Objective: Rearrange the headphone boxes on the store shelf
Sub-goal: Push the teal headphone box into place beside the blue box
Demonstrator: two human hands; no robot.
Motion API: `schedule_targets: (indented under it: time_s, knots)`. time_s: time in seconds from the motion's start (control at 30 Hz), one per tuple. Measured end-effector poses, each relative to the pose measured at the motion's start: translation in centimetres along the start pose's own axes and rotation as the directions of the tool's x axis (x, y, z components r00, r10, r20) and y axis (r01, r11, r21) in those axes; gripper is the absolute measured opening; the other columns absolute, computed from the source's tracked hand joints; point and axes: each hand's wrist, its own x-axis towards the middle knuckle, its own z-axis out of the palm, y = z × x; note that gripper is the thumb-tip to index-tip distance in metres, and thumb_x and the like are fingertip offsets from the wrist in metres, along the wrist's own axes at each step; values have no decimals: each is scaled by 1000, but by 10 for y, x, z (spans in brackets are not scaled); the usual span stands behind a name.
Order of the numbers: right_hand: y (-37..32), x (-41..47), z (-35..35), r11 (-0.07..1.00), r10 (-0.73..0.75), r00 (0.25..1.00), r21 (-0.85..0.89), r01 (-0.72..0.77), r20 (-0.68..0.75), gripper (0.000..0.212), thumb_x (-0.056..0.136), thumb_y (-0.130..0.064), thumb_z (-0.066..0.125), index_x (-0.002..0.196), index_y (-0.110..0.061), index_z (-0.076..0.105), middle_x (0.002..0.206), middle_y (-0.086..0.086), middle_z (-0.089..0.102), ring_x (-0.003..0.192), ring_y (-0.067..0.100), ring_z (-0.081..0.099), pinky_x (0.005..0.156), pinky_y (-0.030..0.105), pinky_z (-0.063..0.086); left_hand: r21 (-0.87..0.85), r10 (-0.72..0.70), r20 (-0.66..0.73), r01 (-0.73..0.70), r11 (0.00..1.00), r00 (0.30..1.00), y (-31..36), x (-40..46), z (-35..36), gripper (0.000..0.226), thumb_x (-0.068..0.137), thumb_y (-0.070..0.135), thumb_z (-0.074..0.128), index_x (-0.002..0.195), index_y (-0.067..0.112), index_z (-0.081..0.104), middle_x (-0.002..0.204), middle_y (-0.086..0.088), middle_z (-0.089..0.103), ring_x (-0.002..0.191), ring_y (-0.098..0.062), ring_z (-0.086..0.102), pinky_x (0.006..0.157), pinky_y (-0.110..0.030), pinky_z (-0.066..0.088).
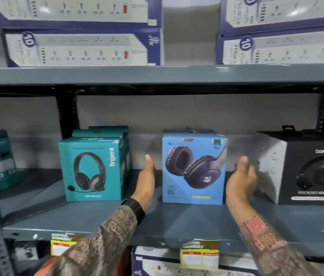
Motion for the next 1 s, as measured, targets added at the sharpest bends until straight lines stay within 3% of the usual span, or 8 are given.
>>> schedule_targets:
  time_s: [0.07,0.2,0.3,0.37,0.57,0.7,0.87,1.0]
  knots:
    - [-6,-26,1,979,-200,979,31,201,-25,40,104,-51,44,99,-14,61,100,9,64,94,28,58,85,49,47,-2,81,-2,-81,997,997,6,-19,-26,85,106,71,32,168,13,37,175,-3,40,162,-21,38,137,-46,24]
    - [-19,-95,16,887,-441,896,183,424,58,19,103,-33,51,96,-19,62,92,4,63,86,23,55,78,31,49,73,381,-192,-374,925,904,13,-46,-89,25,111,38,54,117,31,77,124,4,77,119,-13,72,109,-35,59]
    - [-24,-156,49,861,-496,822,282,423,281,24,98,-38,56,84,-20,64,76,-7,62,72,15,54,70,34,47,160,478,-506,-467,870,718,29,-54,-148,24,110,26,59,99,21,79,92,-1,77,82,-17,70,72,-28,62]
    - [-21,-184,80,907,-419,757,270,323,502,18,94,-48,61,93,-33,71,85,-17,71,79,4,63,78,39,57,238,470,-596,-416,878,651,34,-43,-182,25,109,35,59,116,18,75,109,-3,77,98,-19,71,90,-42,62]
    - [6,-222,166,991,135,527,-118,-65,839,86,92,-83,49,163,-36,37,164,-17,45,145,7,48,122,36,39,-136,87,-260,-126,983,962,24,12,-229,101,79,99,44,148,29,67,149,-5,72,136,-27,69,121,-53,49]
    - [19,-239,181,994,110,537,-99,-49,836,54,105,-67,42,154,-44,42,153,-18,56,132,4,58,109,22,50,-142,65,-205,-96,985,977,33,18,-233,78,104,75,30,149,23,66,140,-6,77,127,-25,73,100,-38,60]
    - [21,-232,192,984,148,584,-57,-171,798,104,83,-92,47,169,-40,22,167,-14,43,143,12,55,115,39,51,-154,26,-207,-59,986,978,34,37,-254,73,105,73,26,130,25,75,115,-2,84,105,-22,78,85,-38,64]
    - [11,-220,207,941,280,582,-99,-323,764,82,96,-83,22,144,-33,66,123,2,82,102,19,81,73,31,65,-232,-57,-164,18,973,985,39,67,-267,88,100,82,26,124,16,79,112,-17,85,100,-36,79,82,-43,64]
